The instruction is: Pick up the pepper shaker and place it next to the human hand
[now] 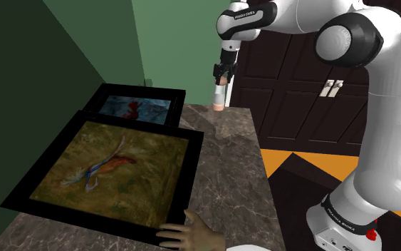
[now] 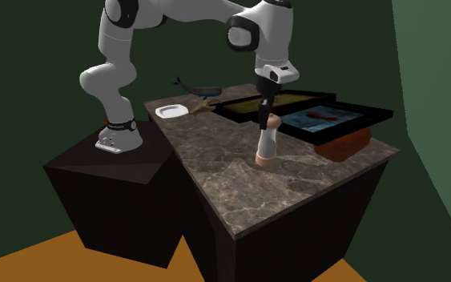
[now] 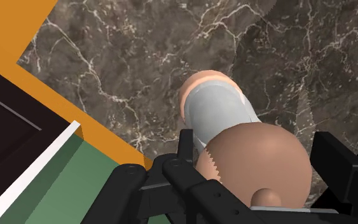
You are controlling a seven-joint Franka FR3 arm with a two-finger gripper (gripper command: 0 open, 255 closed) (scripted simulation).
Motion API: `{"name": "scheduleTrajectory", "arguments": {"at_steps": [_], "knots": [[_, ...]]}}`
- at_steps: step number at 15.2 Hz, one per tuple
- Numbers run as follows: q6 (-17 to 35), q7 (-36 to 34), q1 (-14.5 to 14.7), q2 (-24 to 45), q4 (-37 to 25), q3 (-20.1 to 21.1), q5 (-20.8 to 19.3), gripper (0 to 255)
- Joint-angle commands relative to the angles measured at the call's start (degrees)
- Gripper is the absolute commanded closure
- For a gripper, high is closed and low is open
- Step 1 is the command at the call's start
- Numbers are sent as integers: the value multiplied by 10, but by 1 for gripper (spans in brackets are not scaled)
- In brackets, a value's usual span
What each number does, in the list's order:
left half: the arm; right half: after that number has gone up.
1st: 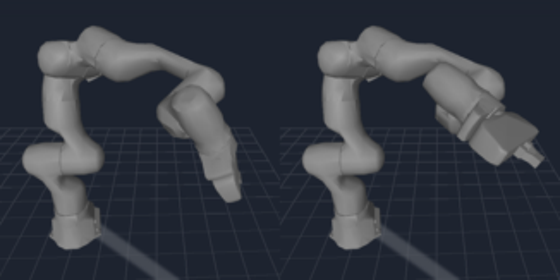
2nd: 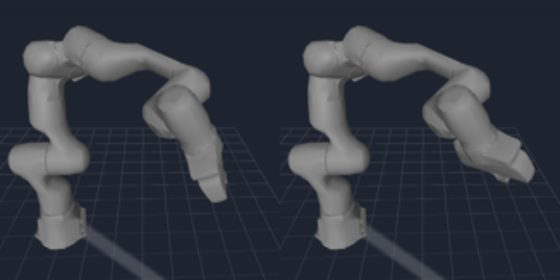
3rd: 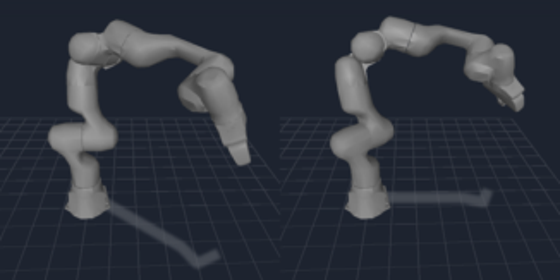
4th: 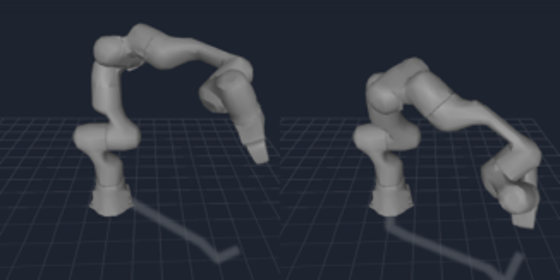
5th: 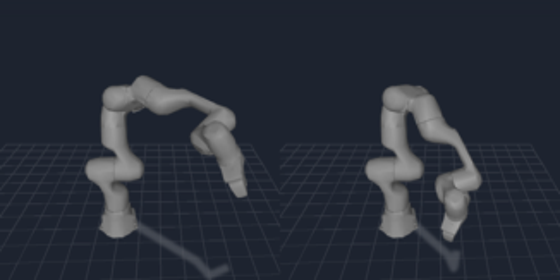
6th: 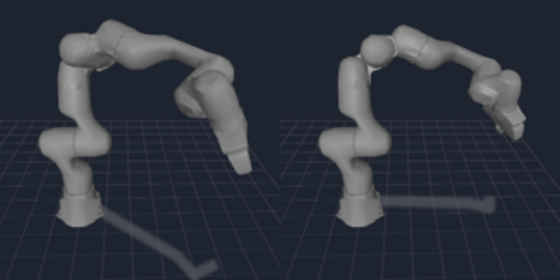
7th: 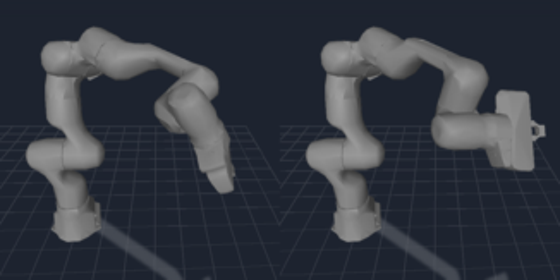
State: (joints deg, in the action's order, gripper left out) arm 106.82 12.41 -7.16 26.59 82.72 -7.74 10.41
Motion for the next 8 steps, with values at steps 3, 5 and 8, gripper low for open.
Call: {"name": "scheduleTrajectory", "arguments": {"at_steps": [3,5,8], "knots": [[-29,-4,0,-7,-21,-1,-2,255],[-43,-6,-1,-9,-35,-1,-3,255],[-65,-8,-2,-10,-56,-1,-4,255]]}}
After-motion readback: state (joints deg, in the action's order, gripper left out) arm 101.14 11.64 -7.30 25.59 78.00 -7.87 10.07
